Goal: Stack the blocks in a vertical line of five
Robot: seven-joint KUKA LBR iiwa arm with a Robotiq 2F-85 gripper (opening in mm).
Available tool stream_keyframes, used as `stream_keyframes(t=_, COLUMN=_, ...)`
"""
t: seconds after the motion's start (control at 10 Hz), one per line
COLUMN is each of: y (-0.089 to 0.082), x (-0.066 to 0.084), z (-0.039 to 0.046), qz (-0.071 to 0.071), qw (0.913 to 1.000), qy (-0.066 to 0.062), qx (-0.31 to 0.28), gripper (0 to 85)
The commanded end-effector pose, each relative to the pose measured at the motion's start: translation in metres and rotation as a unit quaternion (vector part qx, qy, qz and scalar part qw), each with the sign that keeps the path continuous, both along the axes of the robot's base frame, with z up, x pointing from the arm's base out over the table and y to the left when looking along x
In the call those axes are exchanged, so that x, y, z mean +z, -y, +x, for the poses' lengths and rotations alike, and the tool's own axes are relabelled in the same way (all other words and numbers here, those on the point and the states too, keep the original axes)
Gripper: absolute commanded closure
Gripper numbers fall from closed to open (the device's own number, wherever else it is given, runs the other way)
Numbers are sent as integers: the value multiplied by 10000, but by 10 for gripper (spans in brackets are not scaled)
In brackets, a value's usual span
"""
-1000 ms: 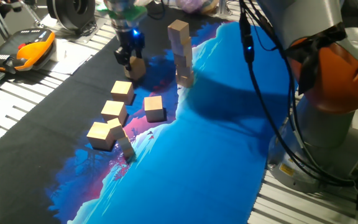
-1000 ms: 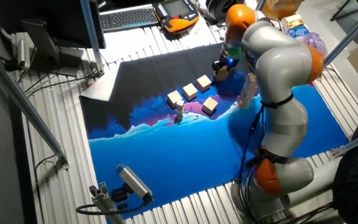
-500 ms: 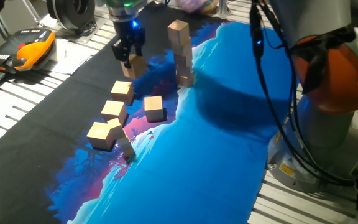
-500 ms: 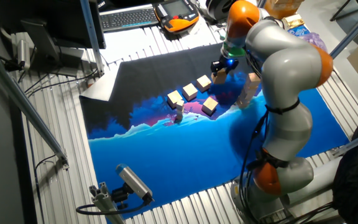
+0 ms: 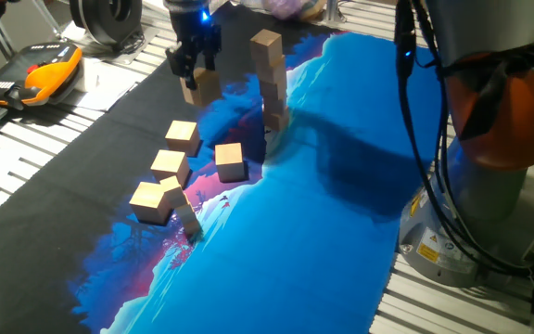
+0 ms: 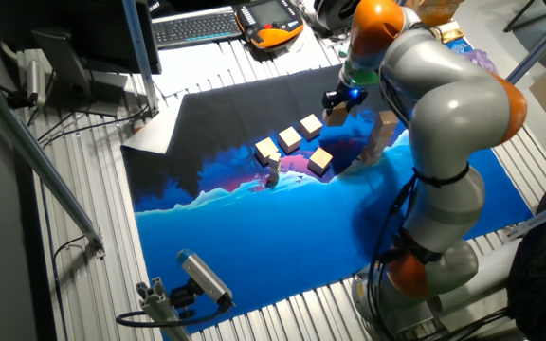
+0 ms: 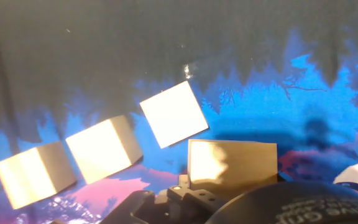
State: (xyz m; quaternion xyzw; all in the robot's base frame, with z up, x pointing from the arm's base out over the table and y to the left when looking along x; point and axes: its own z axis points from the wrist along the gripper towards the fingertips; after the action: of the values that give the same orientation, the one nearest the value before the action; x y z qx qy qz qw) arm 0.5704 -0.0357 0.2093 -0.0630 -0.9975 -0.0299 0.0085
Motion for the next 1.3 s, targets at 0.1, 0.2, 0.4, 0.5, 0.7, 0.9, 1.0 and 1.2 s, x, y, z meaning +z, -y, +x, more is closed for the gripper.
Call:
stream_keyframes(t=0.1, y=-37, x=216, z=-33, qz=-35, qw=10000, qy=7, qx=14, gripper=850)
stream_keyframes(t=0.2, y=-37, x=216, z=-33, qz=-27, qw=10000, qy=-30, qx=39, gripper=850)
stream_keyframes(t=0.4, y=-37, x=216, z=-33, qz=16, qw=9997, qy=-174, qx=194, gripper=850)
stream_keyframes(t=0.5, y=-37, x=216, z=-33, qz=19, qw=9994, qy=-192, qx=272, gripper=850)
stream_keyframes(t=0.7, y=-37, x=216, z=-33, qz=-48, qw=9984, qy=-188, qx=523, gripper=850)
stream_keyframes(t=0.9, y=-37, x=216, z=-33, qz=45, qw=9971, qy=-201, qx=733, gripper=850)
stream_keyframes(t=1.0, y=-49, x=212, z=-47, qz=40, qw=9974, qy=-142, qx=699, gripper=850)
stream_keyframes(t=1.2, y=-339, x=154, z=-316, qz=-78, qw=9985, qy=-35, qx=538, gripper=850)
